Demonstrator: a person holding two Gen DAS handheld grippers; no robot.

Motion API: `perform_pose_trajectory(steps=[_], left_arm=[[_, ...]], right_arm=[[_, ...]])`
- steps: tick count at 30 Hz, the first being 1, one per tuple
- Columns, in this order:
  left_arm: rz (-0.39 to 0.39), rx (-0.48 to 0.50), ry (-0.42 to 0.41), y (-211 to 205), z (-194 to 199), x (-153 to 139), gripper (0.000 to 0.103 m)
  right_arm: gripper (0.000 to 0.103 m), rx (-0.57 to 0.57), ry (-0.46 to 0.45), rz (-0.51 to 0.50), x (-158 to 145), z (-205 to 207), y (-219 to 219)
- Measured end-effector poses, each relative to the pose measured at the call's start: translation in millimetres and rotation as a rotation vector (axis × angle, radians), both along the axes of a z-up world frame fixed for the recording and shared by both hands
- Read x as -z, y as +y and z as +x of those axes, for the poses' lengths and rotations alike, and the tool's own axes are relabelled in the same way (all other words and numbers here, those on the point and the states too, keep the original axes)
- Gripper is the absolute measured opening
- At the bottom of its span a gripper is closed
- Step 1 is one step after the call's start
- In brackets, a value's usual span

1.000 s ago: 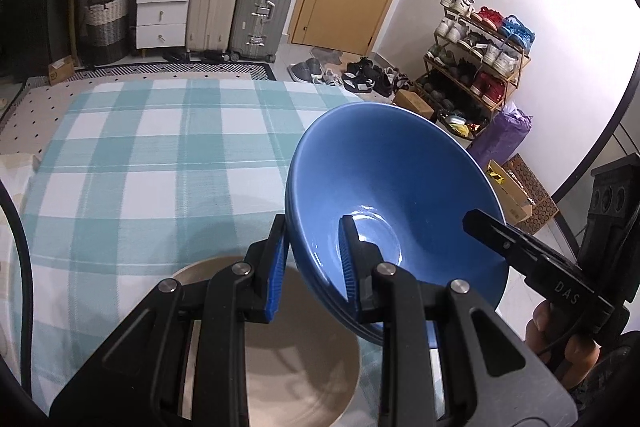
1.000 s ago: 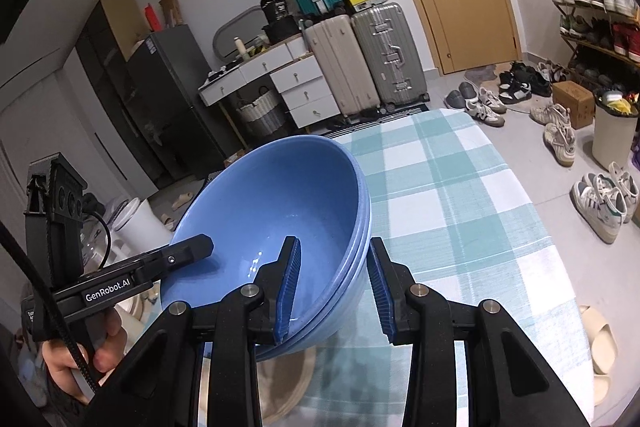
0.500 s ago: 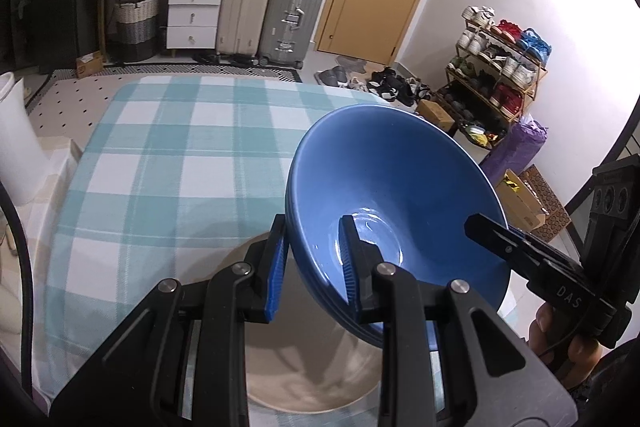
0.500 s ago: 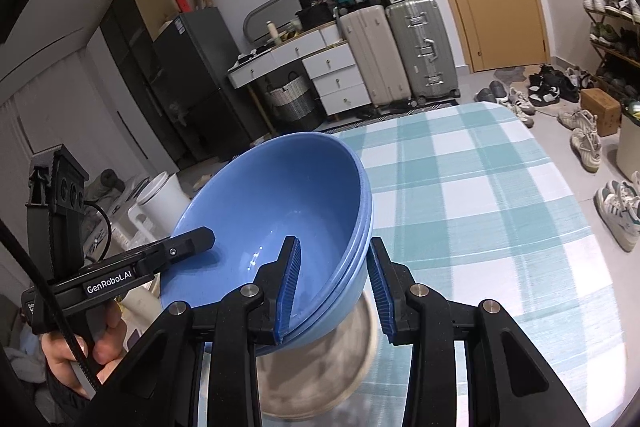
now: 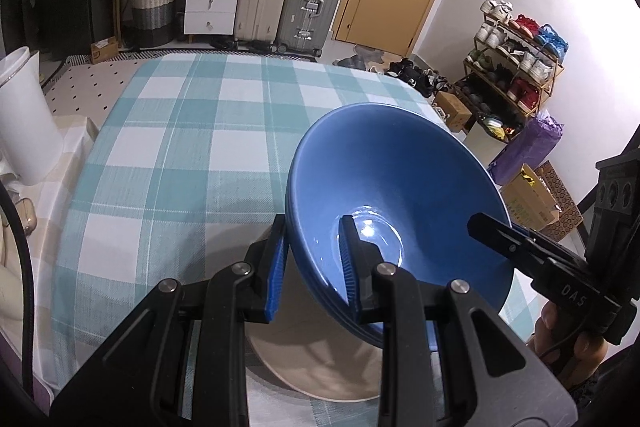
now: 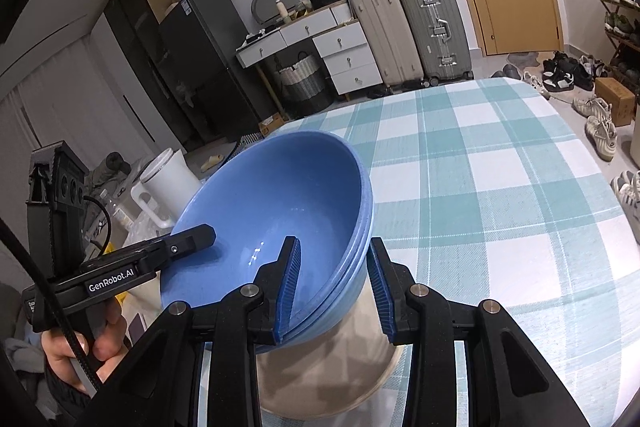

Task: Organize plates and bowls
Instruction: 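Carry the nested blue bowls with the left gripper over the cream plate stack, then lower the bowls onto the cream plates and open the left gripper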

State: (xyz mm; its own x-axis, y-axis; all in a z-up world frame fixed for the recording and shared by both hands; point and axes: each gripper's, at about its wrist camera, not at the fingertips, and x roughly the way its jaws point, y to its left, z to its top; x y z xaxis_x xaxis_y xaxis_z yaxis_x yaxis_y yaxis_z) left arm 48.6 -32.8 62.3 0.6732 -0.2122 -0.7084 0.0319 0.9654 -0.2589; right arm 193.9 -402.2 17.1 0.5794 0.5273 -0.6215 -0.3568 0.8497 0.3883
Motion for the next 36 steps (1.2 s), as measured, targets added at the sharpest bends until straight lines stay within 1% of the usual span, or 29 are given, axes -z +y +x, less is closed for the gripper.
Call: perform_pose_trajectory(steps=[7,13,17,23,26,28,30,31,33,34,35,36], left_arm=[[0.012,-0.012,0.025,0.8,13.4,18.8,0.022],[-0.002,-0.019,0.041,7.3,23.8,32.9,0.022],[-0.015,-0.016,0.037,9.5,26.7,35.6,0.022],[0.015,-0.01,0.03,4.2,26.6,35.5,0.022],[0.038,-0.004,0.024,2.5,24.5,33.5,0.023],[0.067,-0.007,0.009,2.0,21.4,30.2,0.027],[0.079,-0.006,-0.006,4.5,17.6,26.9,0.038],[0.081,-0.009,-0.018,7.0,14.4,24.9,0.041],[0.083,-0.01,-0.049,13.7,7.3,20.9,0.058],[0.085,-0.009,-0.068,17.2,3.1,19.0,0.064],[0.087,-0.007,-0.083,19.8,-0.5,17.2,0.078],[0.096,-0.004,-0.112,22.8,-6.5,14.7,0.084]], right_arm=[[0.036,-0.005,0.027,-0.008,14.2,5.4,5.0],[0.036,-0.017,0.042,-0.015,23.6,10.6,10.0],[0.036,-0.027,0.041,-0.016,23.6,11.1,11.3],[0.036,-0.042,0.052,-0.024,23.6,14.1,10.0],[0.037,-0.056,0.043,-0.048,22.3,14.4,10.9],[0.038,-0.061,0.029,-0.066,20.3,14.1,10.1],[0.044,-0.062,0.015,-0.092,17.7,14.3,7.3],[0.048,-0.063,0.006,-0.096,16.4,14.2,5.1],[0.052,-0.07,-0.016,-0.094,13.3,13.4,-1.8],[0.055,-0.075,-0.024,-0.095,12.3,13.0,-4.3],[0.065,-0.082,-0.041,-0.098,10.9,11.9,-8.3],[0.07,-0.089,-0.054,-0.099,9.9,10.7,-10.3]])
